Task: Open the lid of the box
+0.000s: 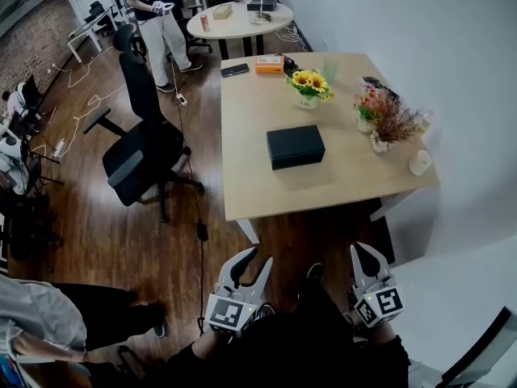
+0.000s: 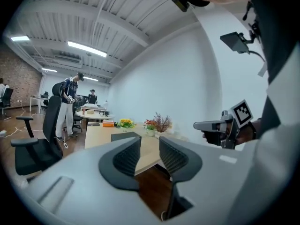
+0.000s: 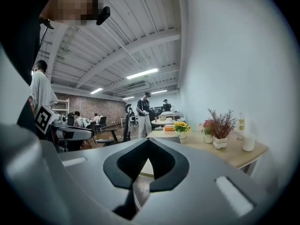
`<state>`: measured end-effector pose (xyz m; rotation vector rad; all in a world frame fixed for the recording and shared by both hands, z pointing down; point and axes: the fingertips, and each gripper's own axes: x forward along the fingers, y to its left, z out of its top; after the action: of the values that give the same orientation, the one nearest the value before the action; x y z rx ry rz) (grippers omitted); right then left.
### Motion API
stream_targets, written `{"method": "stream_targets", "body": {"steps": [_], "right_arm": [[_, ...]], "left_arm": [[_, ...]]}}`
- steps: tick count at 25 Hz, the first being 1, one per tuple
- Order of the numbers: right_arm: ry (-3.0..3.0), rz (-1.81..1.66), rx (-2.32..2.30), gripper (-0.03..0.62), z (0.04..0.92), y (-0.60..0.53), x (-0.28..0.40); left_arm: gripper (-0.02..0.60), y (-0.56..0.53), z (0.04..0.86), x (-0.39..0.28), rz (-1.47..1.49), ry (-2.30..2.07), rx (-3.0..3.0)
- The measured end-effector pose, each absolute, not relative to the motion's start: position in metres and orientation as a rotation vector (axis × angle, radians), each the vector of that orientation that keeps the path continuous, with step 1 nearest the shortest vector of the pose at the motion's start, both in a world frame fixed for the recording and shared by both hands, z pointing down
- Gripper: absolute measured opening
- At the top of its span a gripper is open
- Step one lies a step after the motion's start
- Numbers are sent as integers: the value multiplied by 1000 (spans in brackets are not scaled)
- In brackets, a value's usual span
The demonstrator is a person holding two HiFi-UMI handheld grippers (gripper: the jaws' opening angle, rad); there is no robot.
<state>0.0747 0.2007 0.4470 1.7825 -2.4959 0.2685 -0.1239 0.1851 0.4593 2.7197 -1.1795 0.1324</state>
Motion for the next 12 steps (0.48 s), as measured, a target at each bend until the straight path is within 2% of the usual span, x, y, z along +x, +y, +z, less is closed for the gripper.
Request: {"method": "stream_targets", "body": {"steps": [2, 8, 10, 12], "right_arm": [[-2514, 284, 1762, 0, 457, 175, 83], [-2580, 339, 1661, 0, 488, 60, 125], [-2612, 371, 1581, 39, 497, 18, 133], [-2637, 420, 1484, 48, 508, -20, 141]], "left_arm": [[117, 166, 460, -117, 122, -1186, 2724], [209, 78, 481, -73, 200, -1204, 2629], [220, 37, 495, -62, 235, -1225, 2567], [227, -4, 508, -54, 255, -1266, 2482]]}}
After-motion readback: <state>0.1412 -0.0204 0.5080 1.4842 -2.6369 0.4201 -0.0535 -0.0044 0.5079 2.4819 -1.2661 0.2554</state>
